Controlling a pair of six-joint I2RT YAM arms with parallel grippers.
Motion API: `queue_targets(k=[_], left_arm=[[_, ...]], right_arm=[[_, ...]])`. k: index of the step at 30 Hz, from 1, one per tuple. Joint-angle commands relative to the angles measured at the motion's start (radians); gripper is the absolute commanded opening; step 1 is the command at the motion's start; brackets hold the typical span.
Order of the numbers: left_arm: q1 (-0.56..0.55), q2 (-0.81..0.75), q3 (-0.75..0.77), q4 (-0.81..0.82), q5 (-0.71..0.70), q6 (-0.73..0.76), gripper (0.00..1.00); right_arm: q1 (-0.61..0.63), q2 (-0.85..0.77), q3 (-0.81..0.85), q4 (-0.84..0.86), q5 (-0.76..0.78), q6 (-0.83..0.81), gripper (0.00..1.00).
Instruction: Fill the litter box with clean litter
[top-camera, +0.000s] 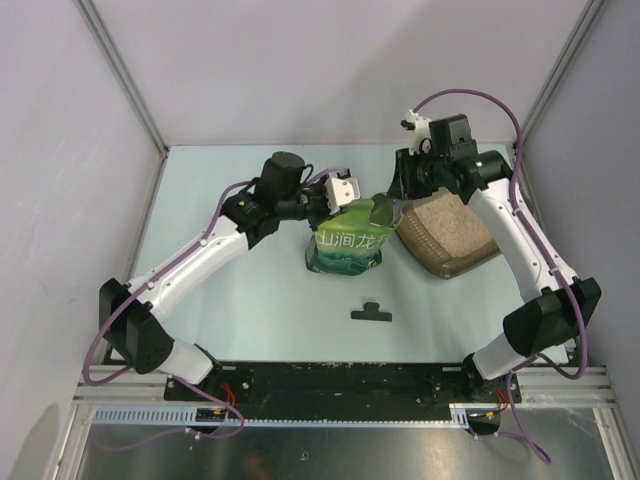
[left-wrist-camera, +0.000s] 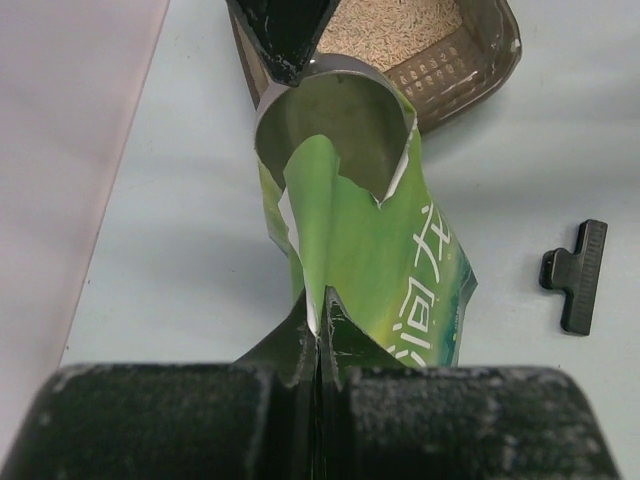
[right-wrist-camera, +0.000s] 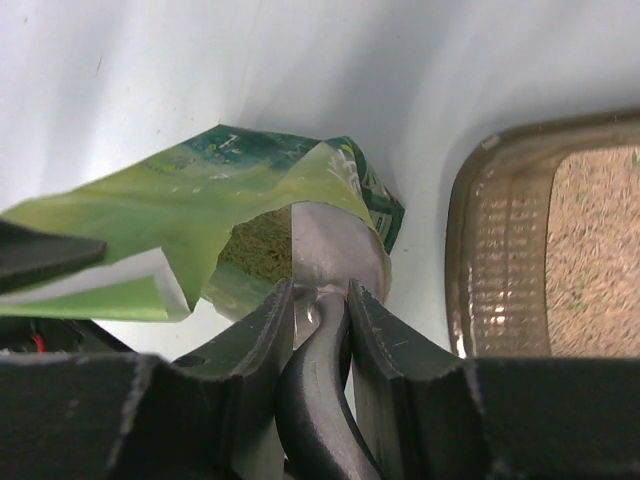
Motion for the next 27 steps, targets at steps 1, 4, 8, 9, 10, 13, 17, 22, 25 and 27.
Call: queue_targets(k=[1, 4, 8, 9, 10, 13, 17, 22, 25, 27], left_arm=[[0.005, -0.066, -0.008, 0.091, -0.006, -0.129, 0.00], [0.004, -0.064, -0.005, 0.112, -0.009, -0.169, 0.00], [0.005, -0.064, 0.001, 0.138, -0.018, -0.220, 0.00], [0.005, -0.066, 0.003, 0.144, -0.023, -0.243, 0.00], [0.005, -0.066, 0.001, 0.161, -0.028, -0.257, 0.00], [0.004, -0.063, 0.006, 0.192, -0.052, -0.314, 0.00], [0.005, -0.061, 0.016, 0.215, -0.078, -0.378, 0.00], [0.005, -0.064, 0.030, 0.221, -0.080, -0.419, 0.00], [0.005, -0.063, 0.018, 0.221, -0.072, -0.429, 0.00], [0.005, -0.060, -0.004, 0.224, -0.068, -0.433, 0.00]], right_arm=[[0.027, -0.005, 0.000, 0.045, 0.196, 0.259, 0.00], [0.059, 0.006, -0.023, 0.053, 0.255, 0.283, 0.00], [0.107, 0.025, -0.062, 0.059, 0.314, 0.300, 0.00], [0.125, 0.028, -0.068, 0.062, 0.342, 0.300, 0.00], [0.131, 0.034, -0.076, 0.059, 0.348, 0.311, 0.00], [0.147, 0.046, -0.108, 0.060, 0.379, 0.340, 0.00], [0.162, 0.078, -0.166, 0.105, 0.370, 0.372, 0.00], [0.185, 0.110, -0.217, 0.149, 0.338, 0.378, 0.00], [0.174, 0.103, -0.288, 0.256, 0.272, 0.388, 0.00], [0.174, 0.103, -0.322, 0.293, 0.215, 0.430, 0.00]])
